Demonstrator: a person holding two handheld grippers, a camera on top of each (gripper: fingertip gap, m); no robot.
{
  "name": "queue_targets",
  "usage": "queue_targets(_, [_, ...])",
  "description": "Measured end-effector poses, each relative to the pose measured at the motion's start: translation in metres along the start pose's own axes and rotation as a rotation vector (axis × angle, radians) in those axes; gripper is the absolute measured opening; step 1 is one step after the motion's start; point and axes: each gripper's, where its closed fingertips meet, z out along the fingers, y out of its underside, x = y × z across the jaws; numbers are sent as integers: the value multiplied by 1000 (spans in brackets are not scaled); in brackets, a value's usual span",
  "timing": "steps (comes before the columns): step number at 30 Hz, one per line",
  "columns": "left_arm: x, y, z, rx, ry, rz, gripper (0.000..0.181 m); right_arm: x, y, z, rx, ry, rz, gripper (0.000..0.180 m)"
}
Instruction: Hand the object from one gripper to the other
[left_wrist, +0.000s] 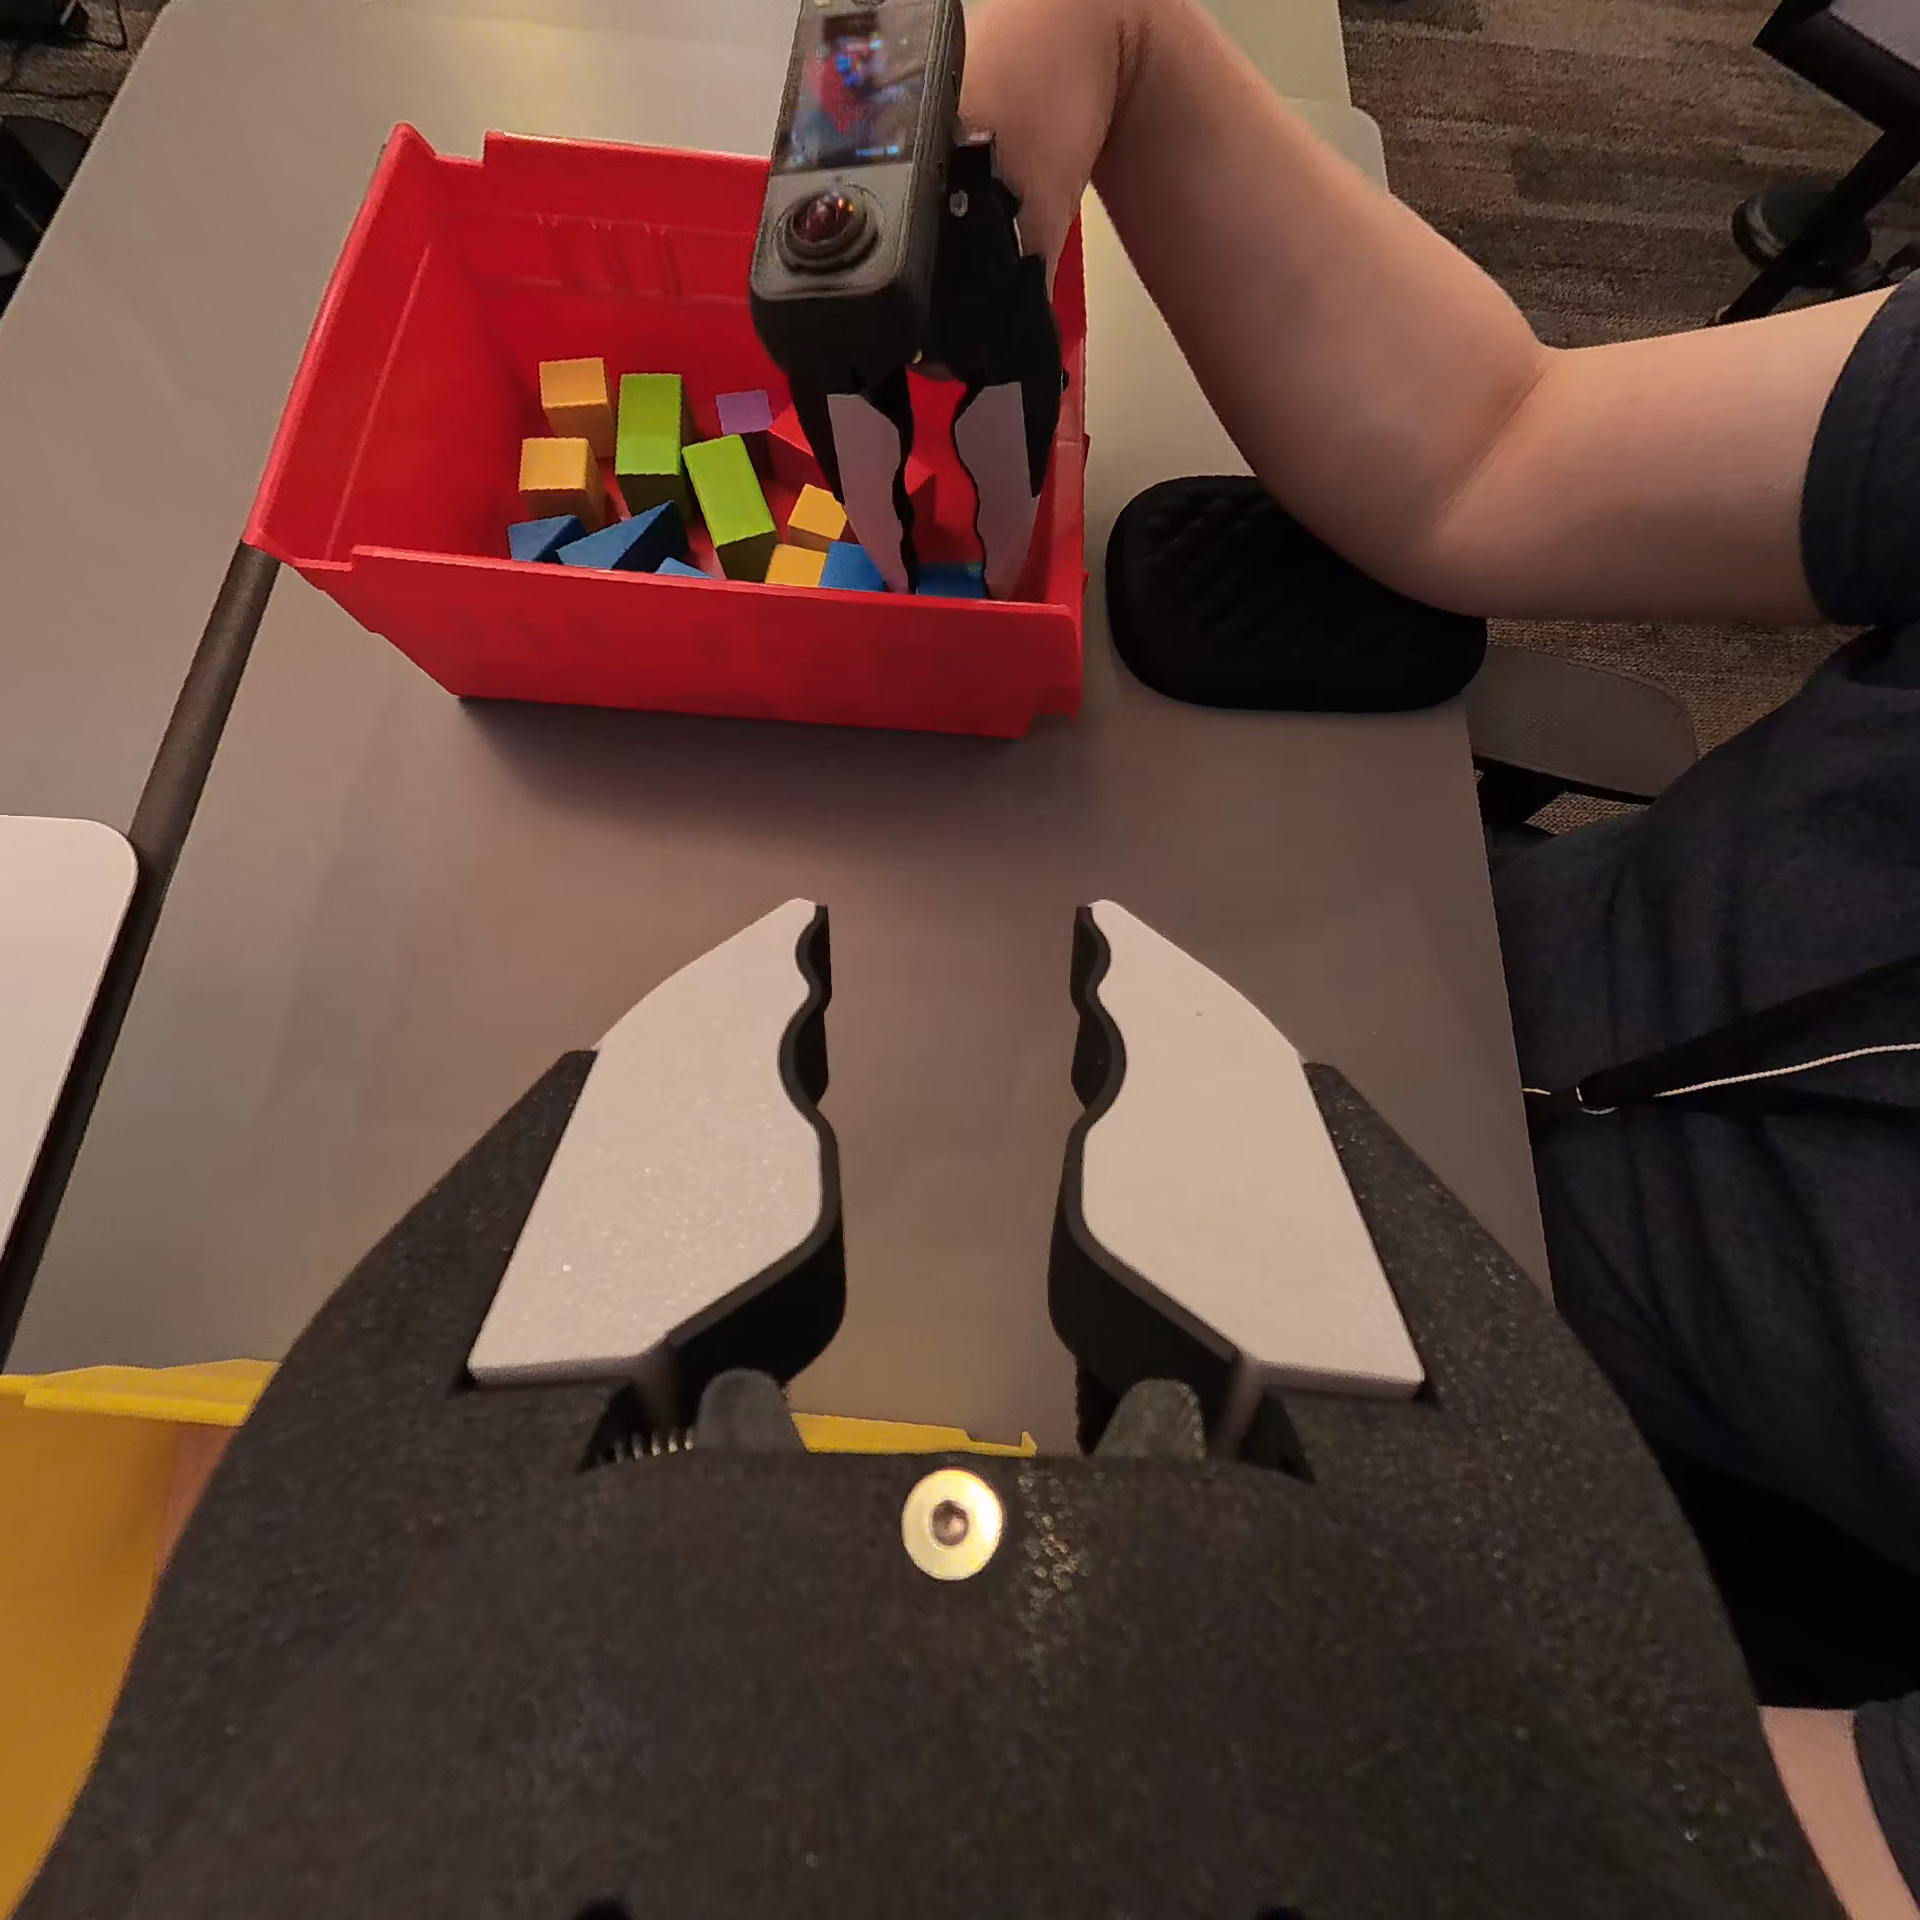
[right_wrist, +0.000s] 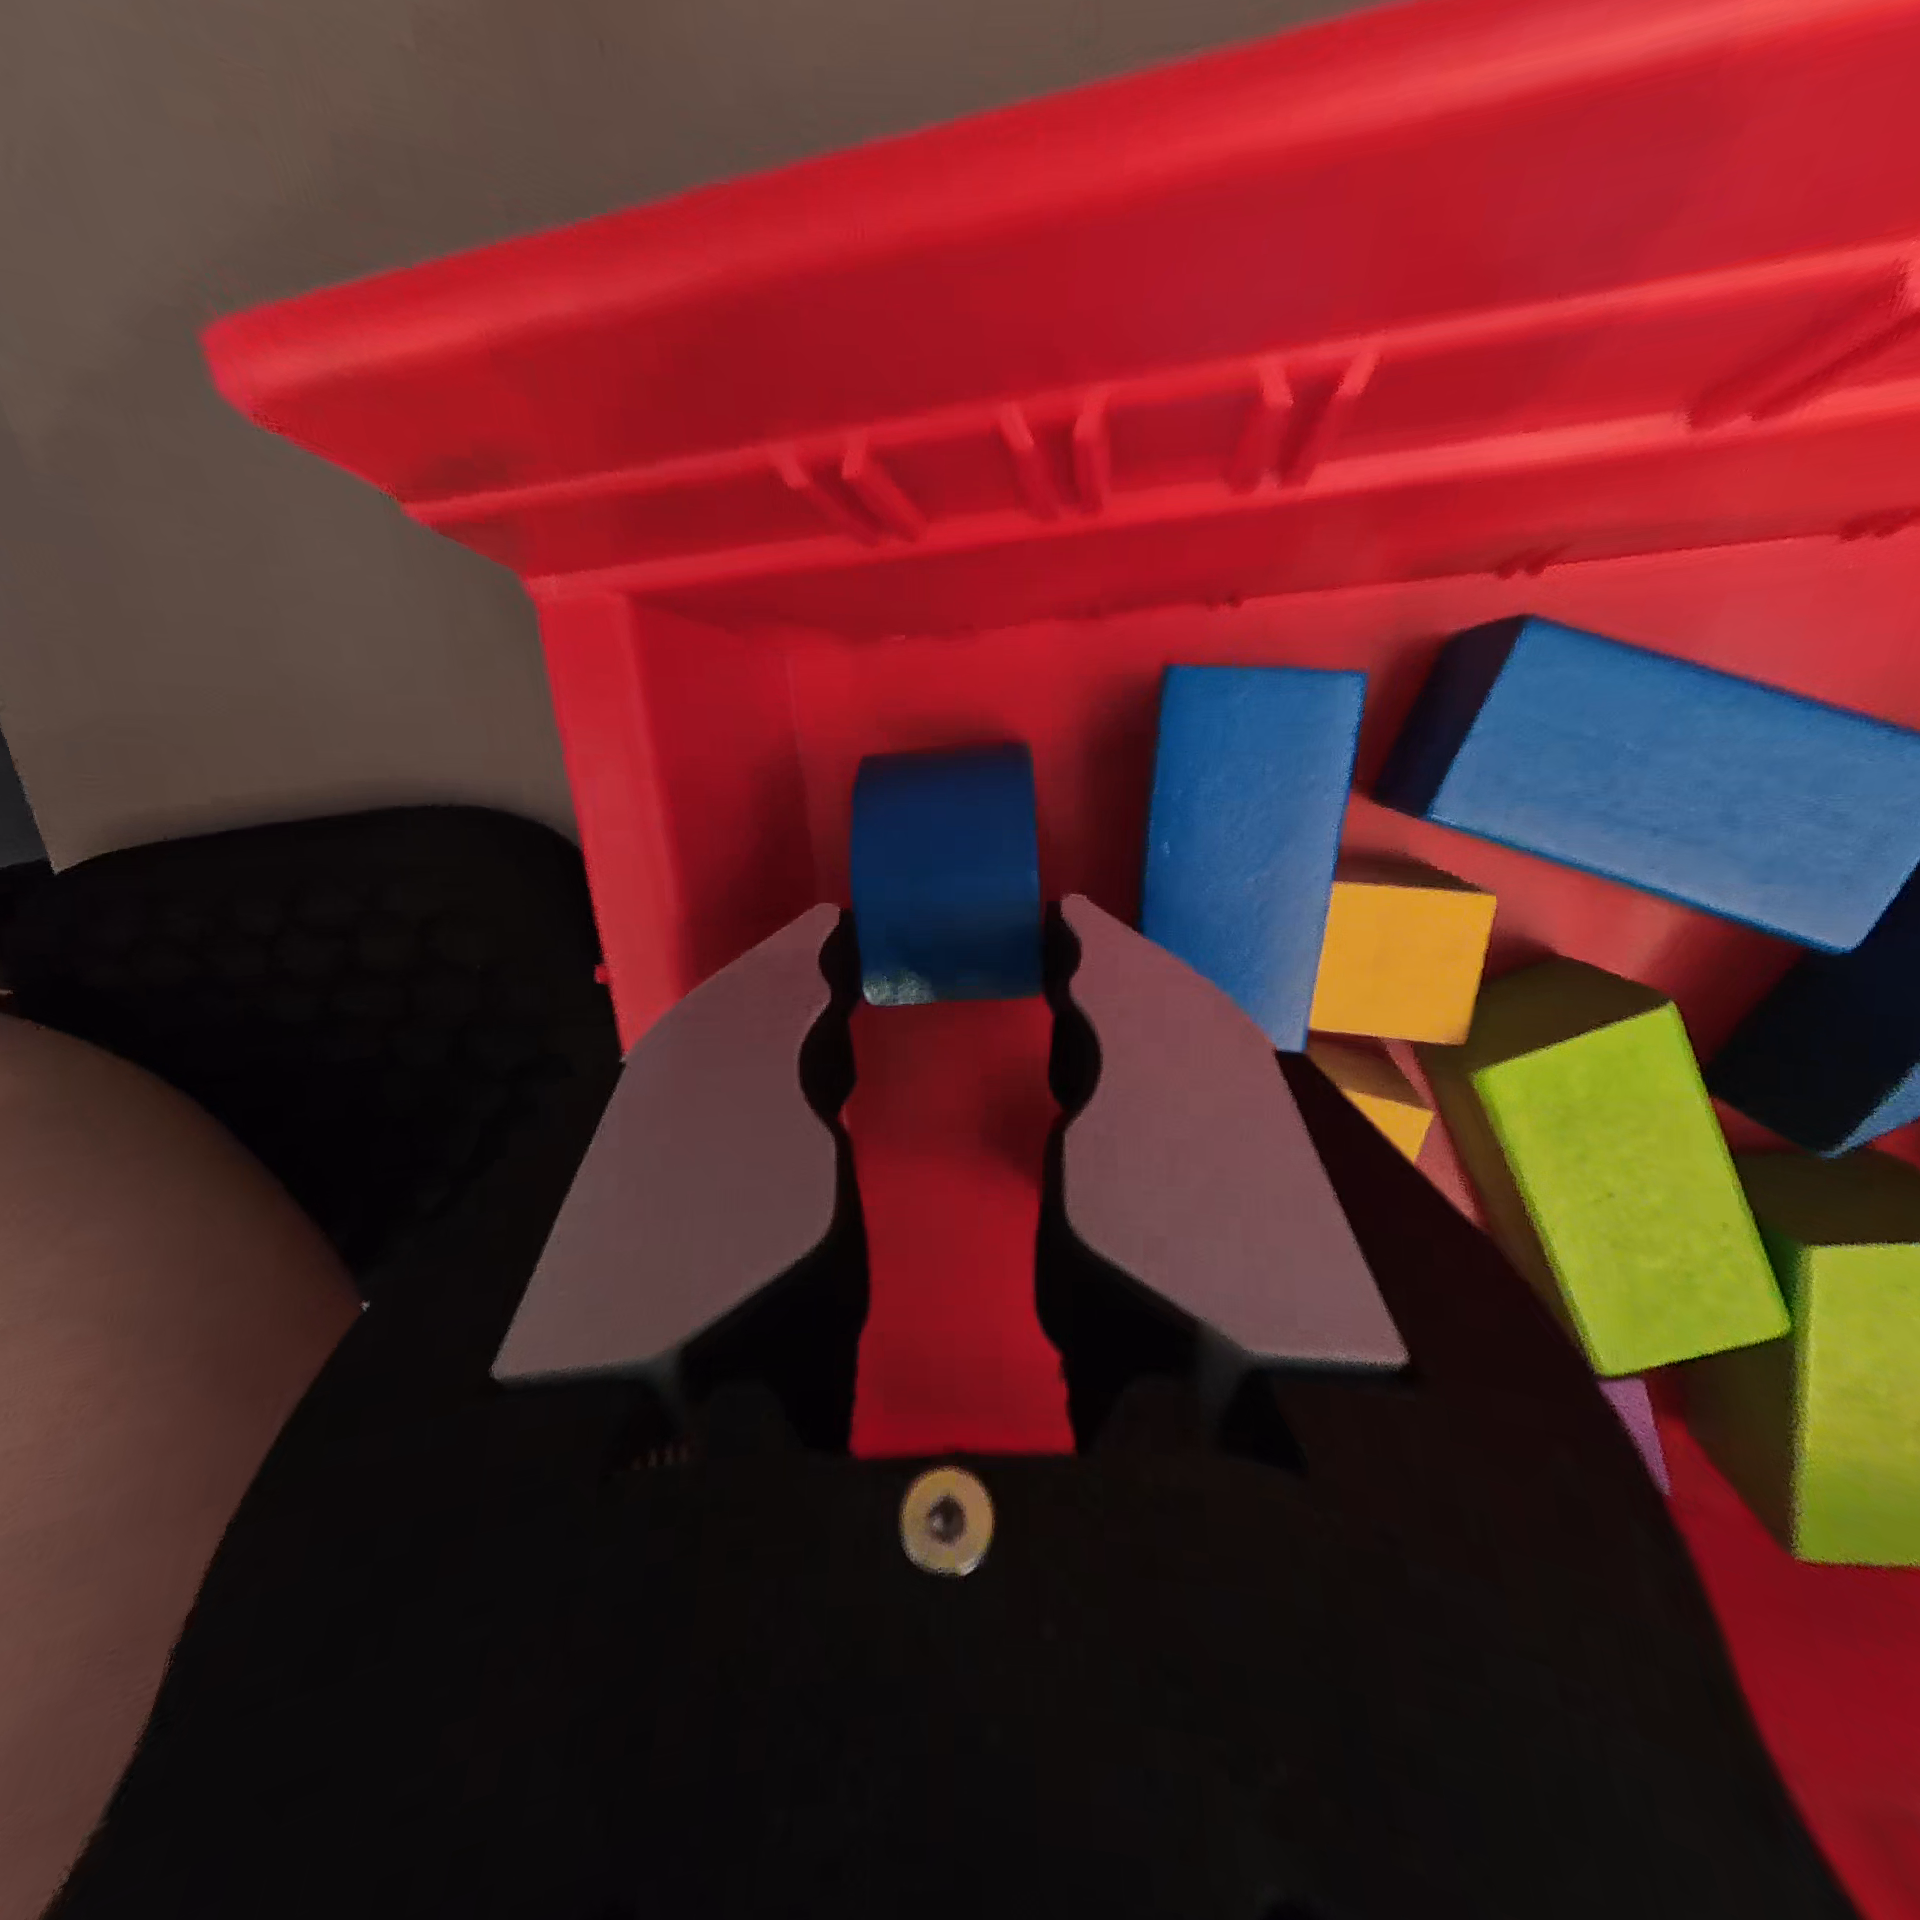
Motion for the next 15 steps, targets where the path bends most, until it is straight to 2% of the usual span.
queue_targets(15, [1, 4, 4, -31, 0, 4, 44, 4, 12, 9, -87, -51, 144, 35])
